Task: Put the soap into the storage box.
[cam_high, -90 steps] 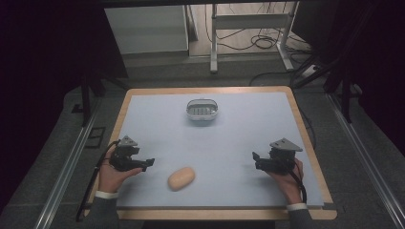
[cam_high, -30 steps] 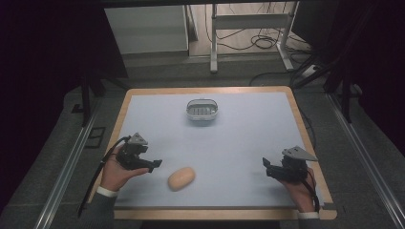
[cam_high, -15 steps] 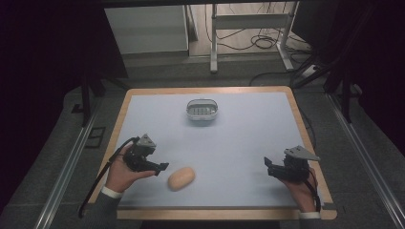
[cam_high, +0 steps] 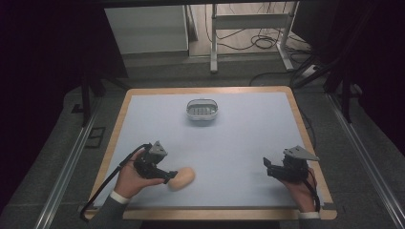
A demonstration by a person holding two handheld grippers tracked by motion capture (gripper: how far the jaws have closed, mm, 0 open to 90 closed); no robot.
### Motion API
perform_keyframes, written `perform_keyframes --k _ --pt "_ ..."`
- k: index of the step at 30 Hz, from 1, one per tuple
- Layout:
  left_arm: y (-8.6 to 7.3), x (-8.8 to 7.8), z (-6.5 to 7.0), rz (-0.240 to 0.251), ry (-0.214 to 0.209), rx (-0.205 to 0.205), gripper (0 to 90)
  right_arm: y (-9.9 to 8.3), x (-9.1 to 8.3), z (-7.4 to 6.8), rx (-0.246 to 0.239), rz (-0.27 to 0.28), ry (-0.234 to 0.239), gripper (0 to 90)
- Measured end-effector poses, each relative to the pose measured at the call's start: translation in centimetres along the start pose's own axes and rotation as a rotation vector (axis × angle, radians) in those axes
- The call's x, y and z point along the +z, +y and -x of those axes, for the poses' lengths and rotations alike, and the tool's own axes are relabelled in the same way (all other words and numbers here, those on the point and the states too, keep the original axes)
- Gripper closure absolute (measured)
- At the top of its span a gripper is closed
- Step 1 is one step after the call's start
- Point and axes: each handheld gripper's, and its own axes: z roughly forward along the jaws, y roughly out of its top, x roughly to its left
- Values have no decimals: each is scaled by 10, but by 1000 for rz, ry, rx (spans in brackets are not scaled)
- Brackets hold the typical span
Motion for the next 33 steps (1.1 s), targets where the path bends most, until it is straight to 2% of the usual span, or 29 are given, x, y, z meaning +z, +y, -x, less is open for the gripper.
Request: perform_keyframes --k 9,11,21,27,33 --pt "2 13 10 -37 -24 29 197 -1 0 0 -11 3 2 125" --pt "3 16 12 -40 -49 25 196 -1 1 0 -11 2 -3 126" --pt "4 35 15 -88 -75 27 199 -2 2 0 -8 1 -7 125" --pt "3 45 18 -119 -79 30 202 -3 3 1 -5 -9 -11 125" --pt "2 51 22 -128 -81 30 218 -3 4 2 -2 -15 -23 125"
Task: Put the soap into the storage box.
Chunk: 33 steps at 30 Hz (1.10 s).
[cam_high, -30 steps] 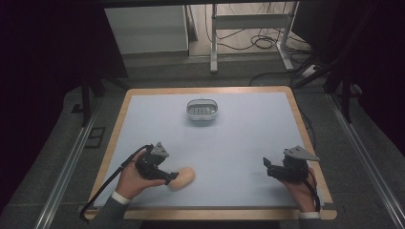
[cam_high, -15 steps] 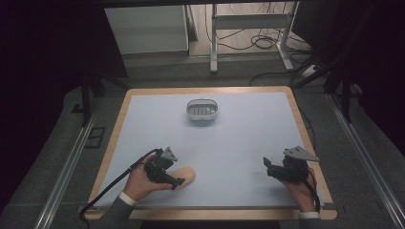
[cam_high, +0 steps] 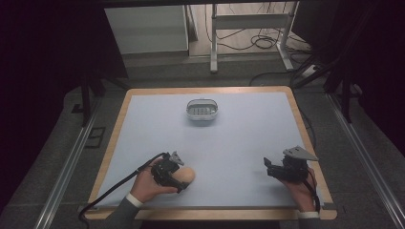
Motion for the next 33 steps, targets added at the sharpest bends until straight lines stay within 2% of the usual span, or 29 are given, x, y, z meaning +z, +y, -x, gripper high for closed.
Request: perform_keyframes --k 9,15,22,26,33 --pt "0 1 1 -6 10 -2 316 0 0 1 -2 -2 -10 125" --pt "-1 -1 1 -13 23 9 323 0 -1 1 3 1 -17 126" --pt "0 -18 -9 35 17 -7 324 0 -1 3 6 1 -23 125" --pt "1 -25 -12 40 39 -12 324 -1 0 2 8 -1 -27 125" --pt "7 -30 -16 47 46 -6 324 -1 0 4 12 -4 -32 125"
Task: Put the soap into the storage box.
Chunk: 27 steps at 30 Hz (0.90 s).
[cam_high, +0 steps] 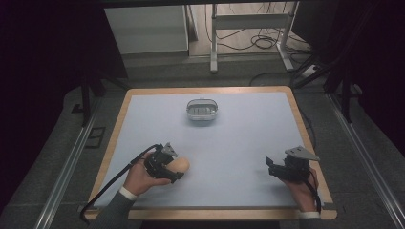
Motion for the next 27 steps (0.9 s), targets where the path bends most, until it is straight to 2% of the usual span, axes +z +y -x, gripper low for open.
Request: perform_keyframes --k 5,13,27 --pt "4 -5 -5 16 -8 -5 324 0 -1 2 8 2 -2 125" --pt "10 -16 -10 42 11 -8 324 -1 0 2 10 -3 -4 125" --pt "22 -23 -19 68 28 -10 324 -2 1 3 10 -7 -7 125"
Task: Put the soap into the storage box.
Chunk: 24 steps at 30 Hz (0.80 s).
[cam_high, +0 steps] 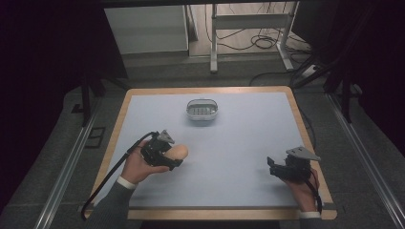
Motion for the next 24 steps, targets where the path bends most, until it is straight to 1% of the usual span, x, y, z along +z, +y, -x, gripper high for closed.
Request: perform_keyframes --k 6,10,15,18,20,24 --pt "8 -2 -5 5 10 1 324 -1 1 0 3 -1 -5 125" --pt "13 -3 -5 9 19 10 324 -1 1 1 2 -2 -7 125" --pt "18 -3 -6 12 19 19 325 -1 1 1 -1 -5 -8 125" --pt "19 -3 -7 18 12 14 325 -1 1 1 -1 -5 -8 125" --pt "21 -2 -8 13 21 17 324 -1 1 1 0 -5 -9 125" --pt "24 -4 -9 22 24 17 325 -2 2 2 1 -9 -8 125"
